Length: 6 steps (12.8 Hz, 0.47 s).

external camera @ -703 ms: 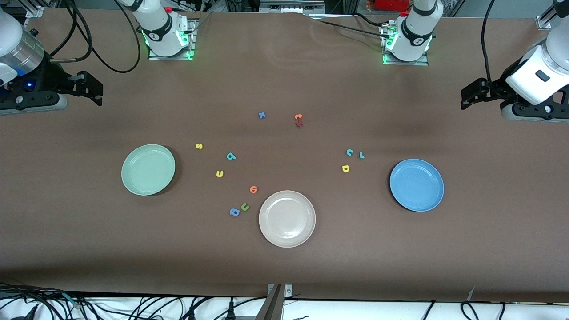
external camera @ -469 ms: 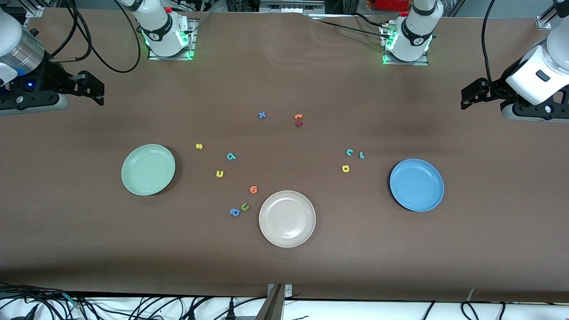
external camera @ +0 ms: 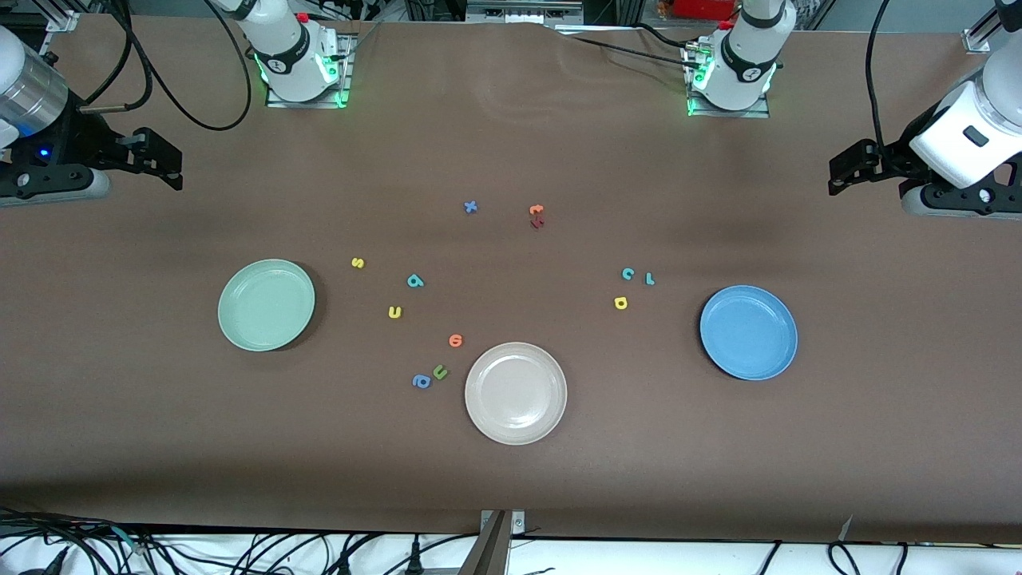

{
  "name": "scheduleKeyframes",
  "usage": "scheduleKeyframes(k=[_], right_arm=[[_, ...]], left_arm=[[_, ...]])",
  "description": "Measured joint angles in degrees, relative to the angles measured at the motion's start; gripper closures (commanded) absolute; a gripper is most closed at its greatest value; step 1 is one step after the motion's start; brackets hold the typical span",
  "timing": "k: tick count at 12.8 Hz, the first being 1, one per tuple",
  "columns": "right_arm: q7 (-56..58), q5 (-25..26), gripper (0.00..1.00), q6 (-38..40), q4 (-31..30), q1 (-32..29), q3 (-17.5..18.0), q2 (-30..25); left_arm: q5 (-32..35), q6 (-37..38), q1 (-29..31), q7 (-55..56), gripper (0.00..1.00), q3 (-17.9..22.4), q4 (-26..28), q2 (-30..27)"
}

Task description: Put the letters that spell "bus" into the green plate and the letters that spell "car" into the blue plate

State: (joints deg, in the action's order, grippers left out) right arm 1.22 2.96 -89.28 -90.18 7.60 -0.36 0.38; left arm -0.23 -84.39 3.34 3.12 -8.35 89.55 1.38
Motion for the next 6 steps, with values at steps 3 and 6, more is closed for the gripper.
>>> scheduleKeyframes(k=[3,6], right_arm=[[0.00,0.00,0.00,0.00,0.00,0.01,0.02,0.00],[0.00,0.00,0.00,0.00,0.00,0.03,0.05,0.00]], left_arm=[[0.00,0.34,0.02,-0.01,0.00,0.00,-0.01,-0.02],[0.00,1.91,0.02,-0.12,0.00,-0.04,-0.18,-0.06]])
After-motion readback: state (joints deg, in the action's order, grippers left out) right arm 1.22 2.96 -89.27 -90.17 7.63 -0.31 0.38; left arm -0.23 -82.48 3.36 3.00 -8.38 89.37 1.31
